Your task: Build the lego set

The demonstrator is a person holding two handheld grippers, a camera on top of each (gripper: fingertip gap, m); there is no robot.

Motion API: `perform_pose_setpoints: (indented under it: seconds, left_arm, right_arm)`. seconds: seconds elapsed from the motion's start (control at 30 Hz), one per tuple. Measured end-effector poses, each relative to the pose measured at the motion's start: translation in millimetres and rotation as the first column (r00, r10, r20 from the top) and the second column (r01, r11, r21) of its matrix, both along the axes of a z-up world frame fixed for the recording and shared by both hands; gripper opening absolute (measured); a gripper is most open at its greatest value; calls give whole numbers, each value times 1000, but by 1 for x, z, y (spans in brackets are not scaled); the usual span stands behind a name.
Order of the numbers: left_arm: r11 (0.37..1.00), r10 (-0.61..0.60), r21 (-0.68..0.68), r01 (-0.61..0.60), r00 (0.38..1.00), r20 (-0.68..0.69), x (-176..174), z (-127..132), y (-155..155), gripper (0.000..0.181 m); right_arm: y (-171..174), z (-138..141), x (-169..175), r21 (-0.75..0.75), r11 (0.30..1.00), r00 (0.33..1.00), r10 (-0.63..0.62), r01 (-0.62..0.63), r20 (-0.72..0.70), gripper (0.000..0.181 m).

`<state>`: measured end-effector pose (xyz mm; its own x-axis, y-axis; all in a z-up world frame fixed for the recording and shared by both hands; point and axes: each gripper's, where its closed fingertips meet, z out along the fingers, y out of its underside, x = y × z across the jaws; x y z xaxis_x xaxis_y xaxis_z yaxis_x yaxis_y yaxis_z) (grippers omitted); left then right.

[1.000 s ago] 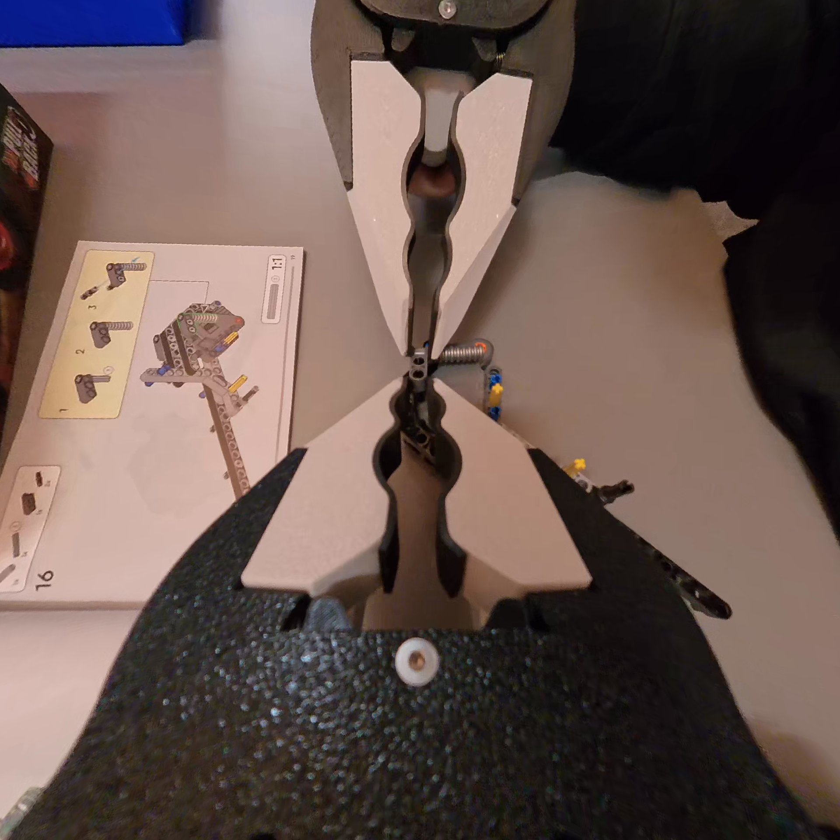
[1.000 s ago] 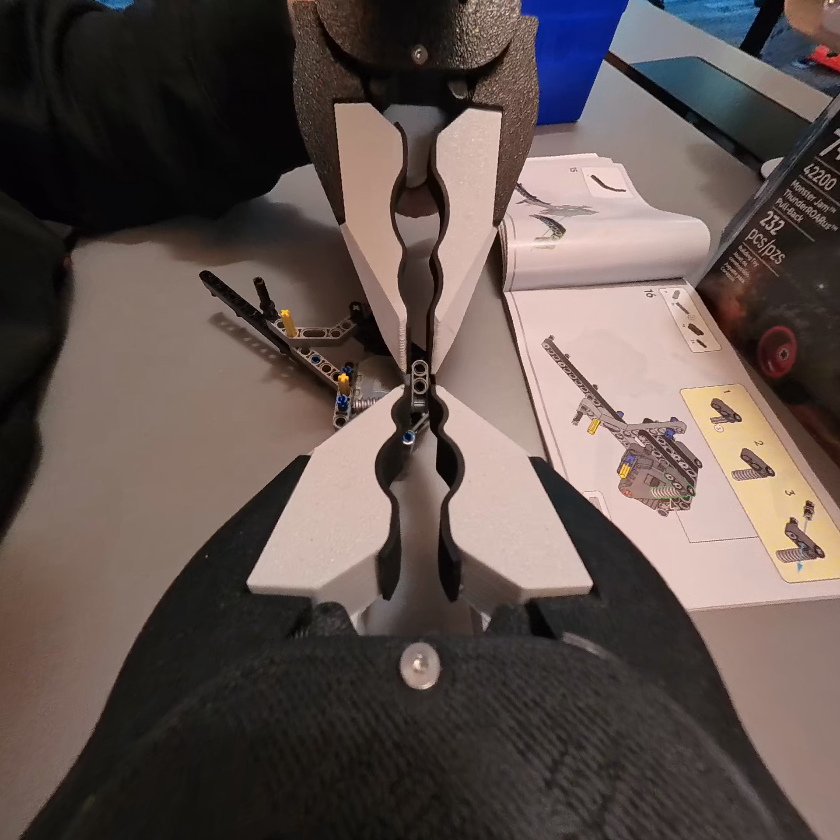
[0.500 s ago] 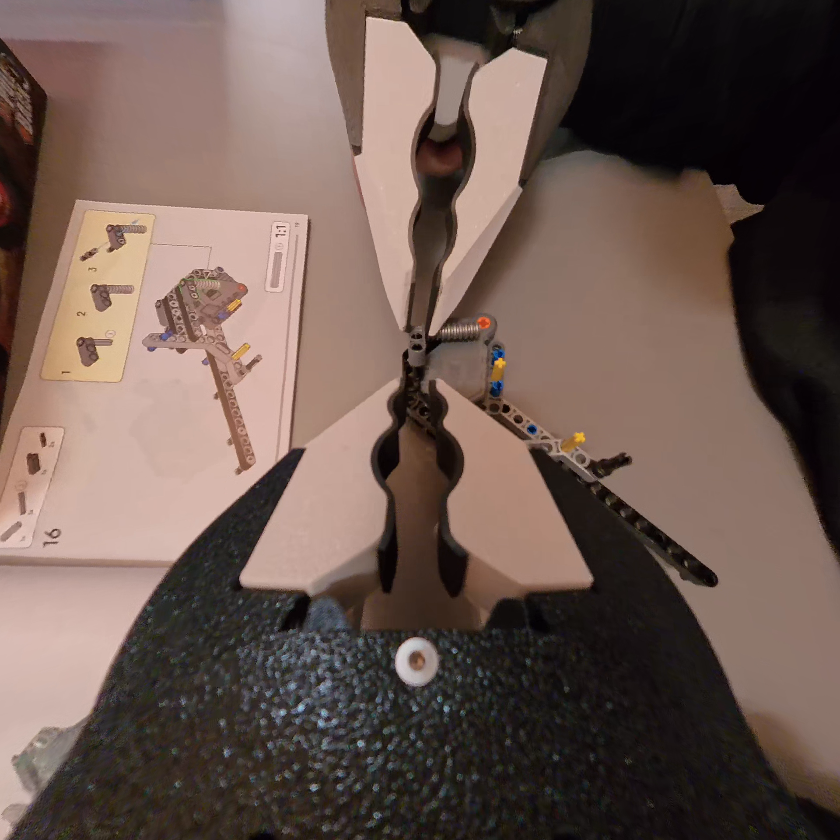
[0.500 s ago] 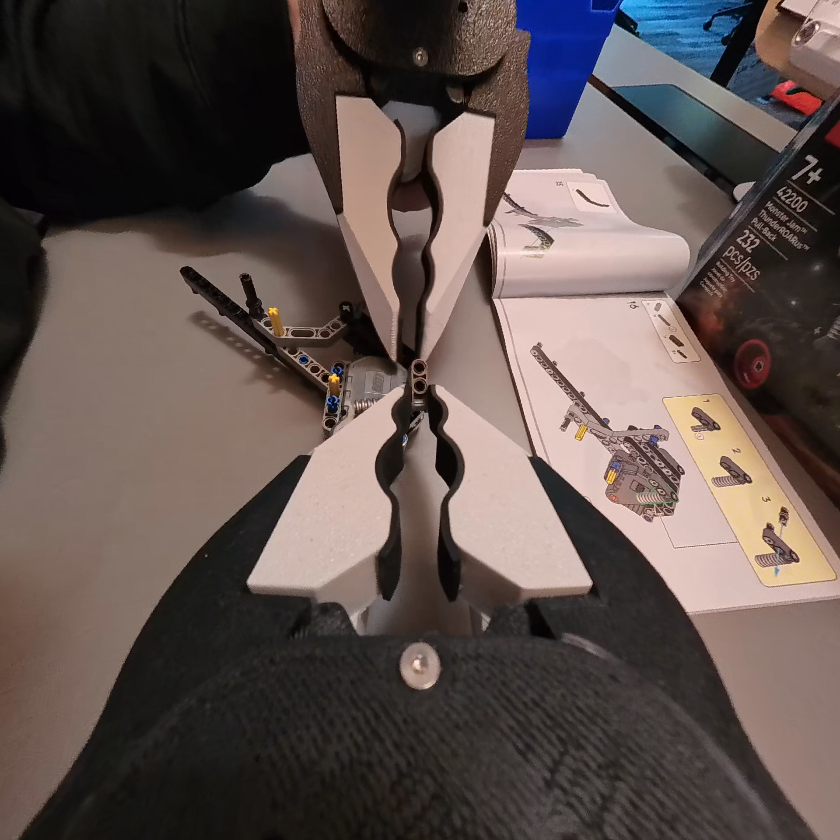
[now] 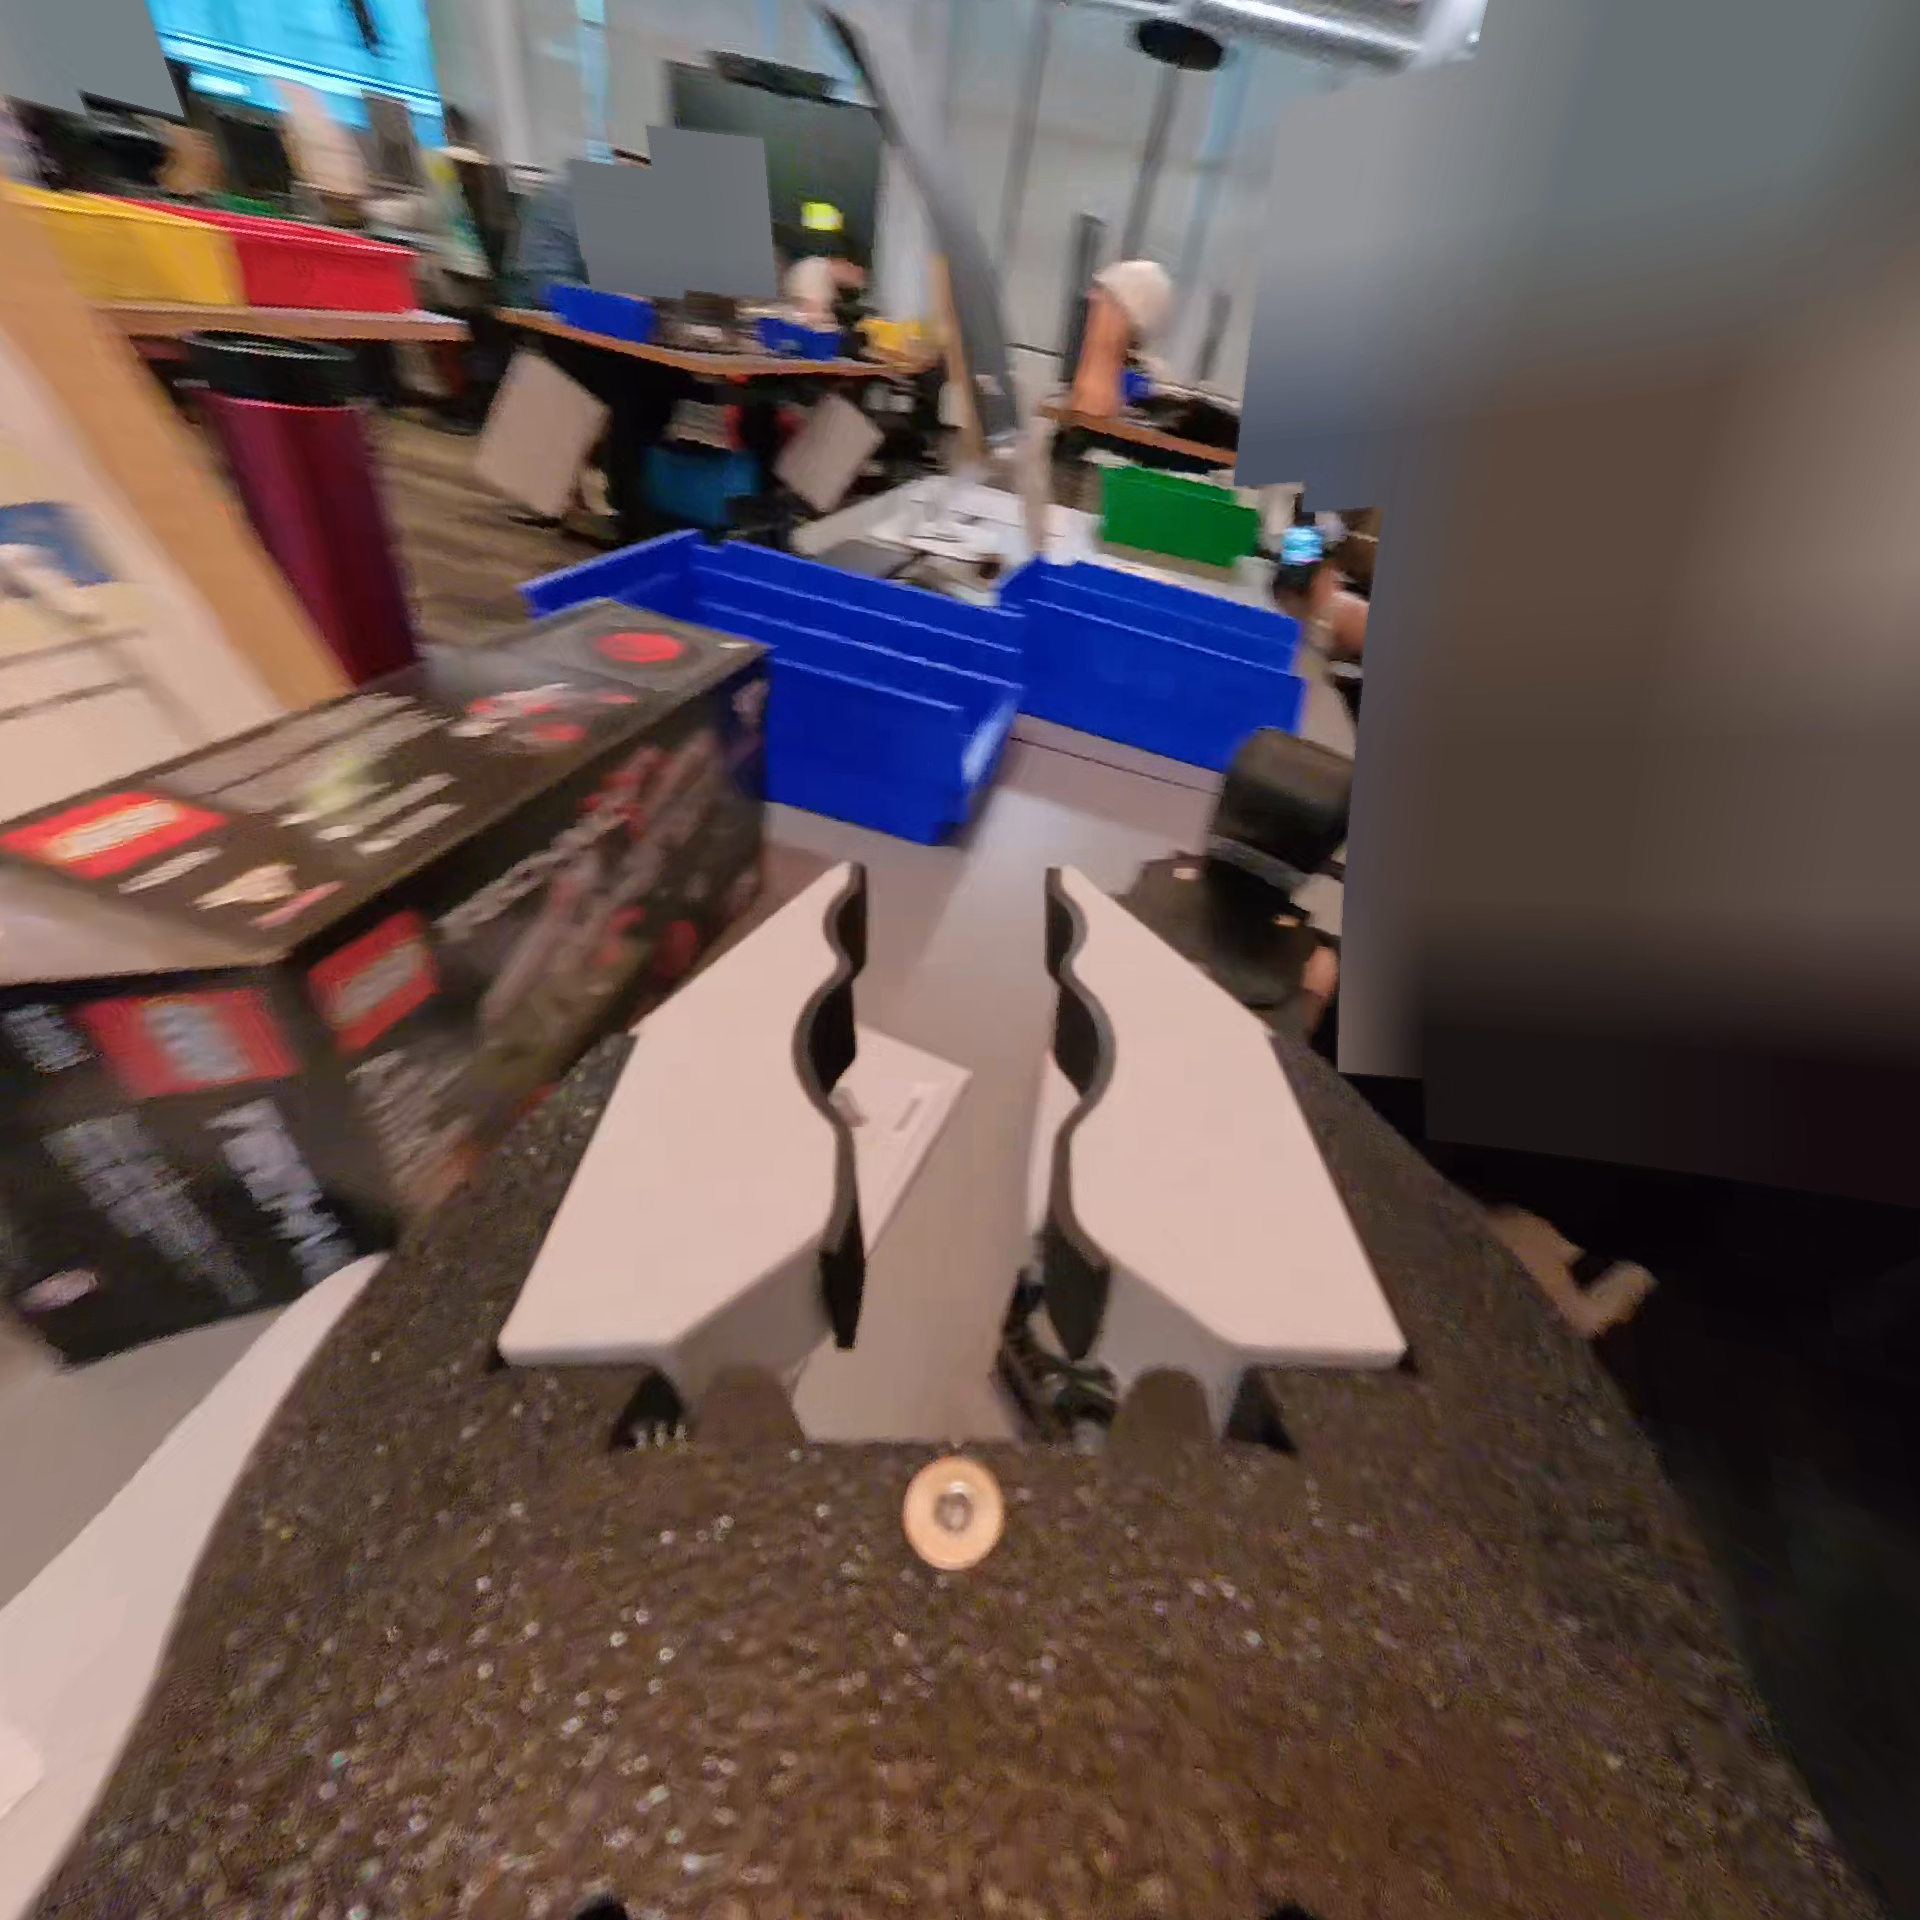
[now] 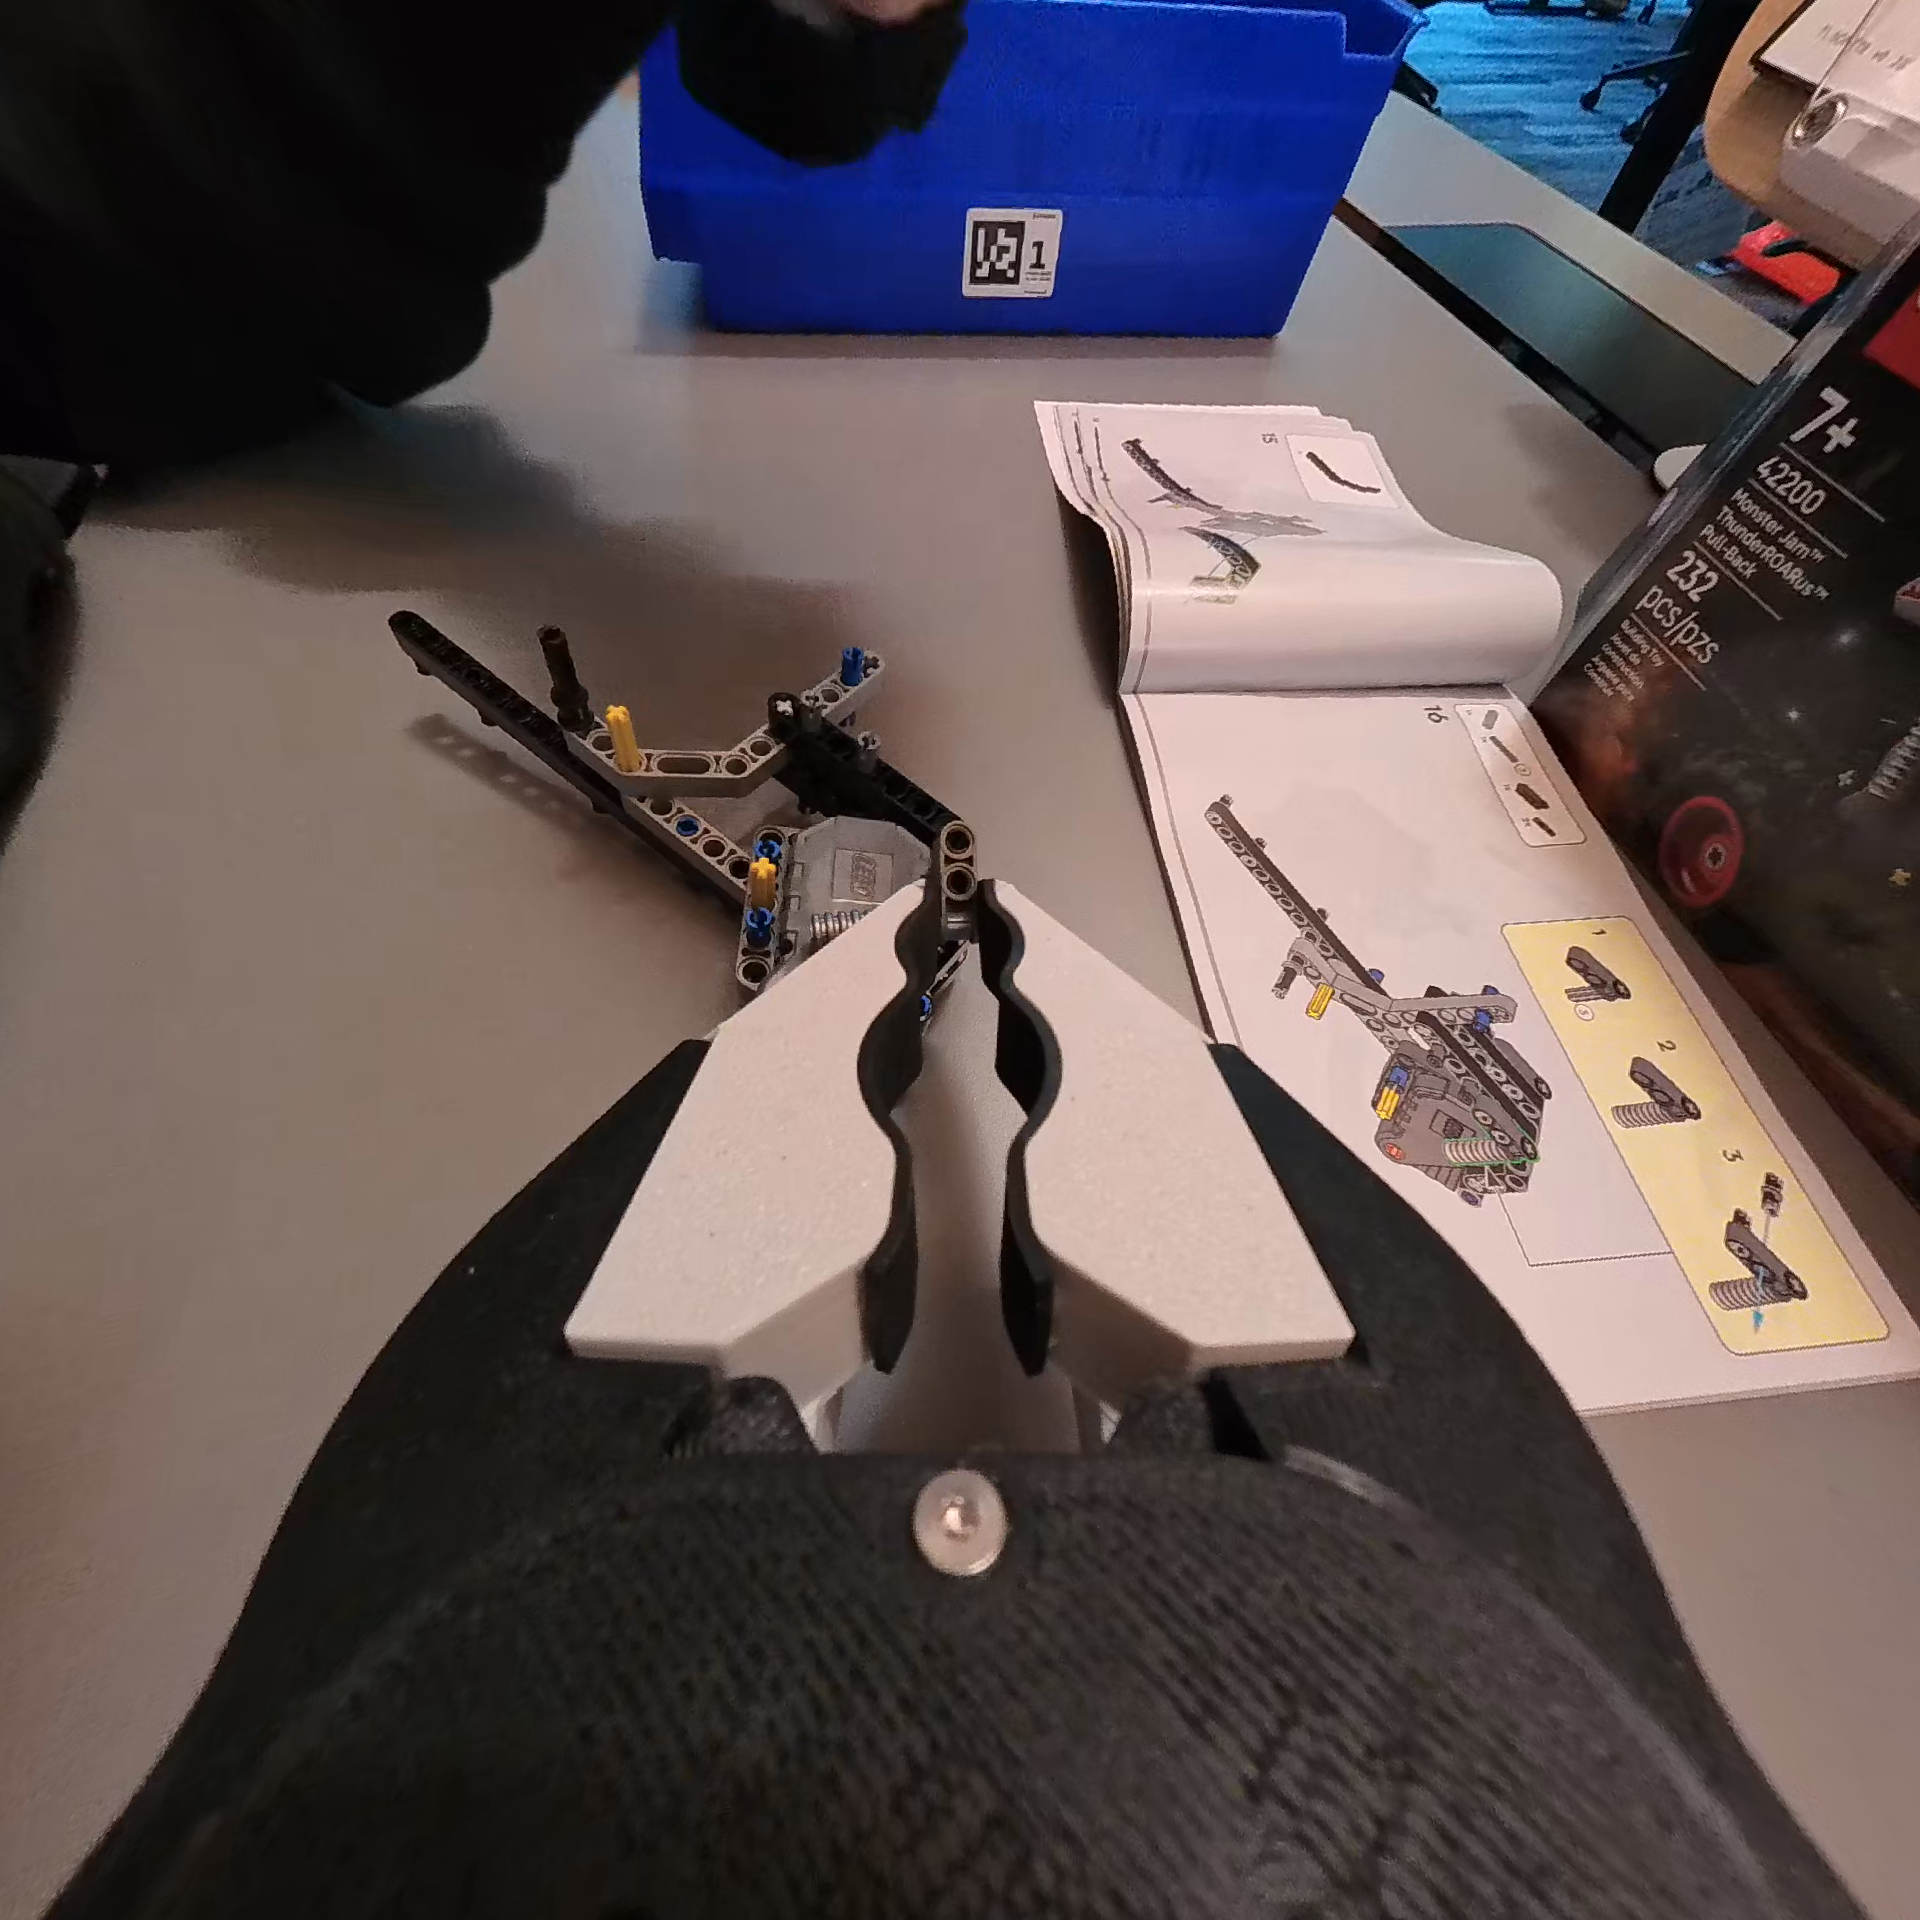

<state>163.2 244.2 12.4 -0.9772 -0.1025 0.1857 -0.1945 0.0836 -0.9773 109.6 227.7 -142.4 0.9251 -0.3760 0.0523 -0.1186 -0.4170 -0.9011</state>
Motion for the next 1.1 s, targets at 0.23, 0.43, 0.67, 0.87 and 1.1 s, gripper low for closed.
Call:
perform_pose_setpoints:
  seconds: [0.23, 0.43, 0.67, 0.87, 1.1]
  left_arm:
    - [980, 197, 54, -193, 975, -102, 44, -12, 22, 51]
    - [977, 120, 186, -102, 989, -85, 36, -38, 21, 47]
    - [900, -105, 408, 153, 985, -137, -2, -91, 12, 45]
    - [876, -144, 439, 201, 977, -159, -7, -101, 14, 43]
    - [856, -193, 448, 257, 964, -184, -15, -108, 15, 41]
  right_arm:
    - [0, -1, 0, -3, 1000, 1000, 0, 0, -3, 5]
    - [0, -1, -1, -6, 1000, 1000, 10, -10, 1, 5]
    - [-1, 10, 4, -9, 997, 997, 75, -75, 36, 5]
    - [13, 20, 2, -88, 963, 963, 261, -255, 64, 5]
    - [24, 13, -2, -104, 892, 897, 443, -440, 2, 5]
